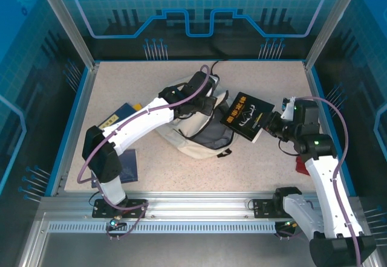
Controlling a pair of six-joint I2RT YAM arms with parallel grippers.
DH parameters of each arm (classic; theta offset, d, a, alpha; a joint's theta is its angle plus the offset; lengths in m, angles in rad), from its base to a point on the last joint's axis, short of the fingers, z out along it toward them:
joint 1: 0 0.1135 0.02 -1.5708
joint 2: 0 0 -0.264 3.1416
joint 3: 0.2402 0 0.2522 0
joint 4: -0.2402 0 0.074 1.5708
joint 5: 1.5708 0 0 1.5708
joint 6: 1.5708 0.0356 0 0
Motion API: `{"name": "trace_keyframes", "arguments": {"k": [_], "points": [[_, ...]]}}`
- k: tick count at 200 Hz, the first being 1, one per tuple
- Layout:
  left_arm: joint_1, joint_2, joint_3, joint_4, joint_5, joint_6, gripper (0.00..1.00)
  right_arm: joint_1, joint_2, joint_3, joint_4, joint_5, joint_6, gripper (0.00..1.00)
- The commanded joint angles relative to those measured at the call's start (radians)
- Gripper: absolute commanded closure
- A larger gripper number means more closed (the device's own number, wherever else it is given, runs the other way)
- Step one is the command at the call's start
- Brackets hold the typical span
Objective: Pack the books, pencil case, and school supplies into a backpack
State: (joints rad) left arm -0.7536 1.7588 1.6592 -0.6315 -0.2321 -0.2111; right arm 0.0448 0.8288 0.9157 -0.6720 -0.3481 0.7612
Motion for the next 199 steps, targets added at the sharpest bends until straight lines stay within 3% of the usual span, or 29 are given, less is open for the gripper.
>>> {"name": "trace_keyframes", "arguments": {"k": [1,45,94,127,172,199], "points": [[-0.001,-0.016,0.049,0.107,-0.002,-0.021,1.0,0.023,-0.011,-0.056,0.138,-0.144,0.085,1.0],[-0.002,-0.023,0.029,0.113,0.057,-0.047,1.0,0.114,0.07,-0.094,0.232,-0.085,0.182,1.0],[-0.003,-0.042,0.0,0.13,0.075,-0.048,1.0,0.184,0.195,-0.155,0.549,-0.066,0.347,1.0],[-0.002,-0.051,-0.006,0.131,0.079,-0.048,1.0,0.256,0.294,-0.134,0.636,0.057,0.381,1.0],[-0.002,-0.059,-0.014,0.142,0.099,-0.06,1.0,0.345,0.54,-0.189,0.909,0.175,0.487,1.0],[-0.003,-0.069,-0.028,0.142,0.103,-0.066,1.0,0.375,0.7,-0.153,0.974,0.197,0.526,1.0]]}}
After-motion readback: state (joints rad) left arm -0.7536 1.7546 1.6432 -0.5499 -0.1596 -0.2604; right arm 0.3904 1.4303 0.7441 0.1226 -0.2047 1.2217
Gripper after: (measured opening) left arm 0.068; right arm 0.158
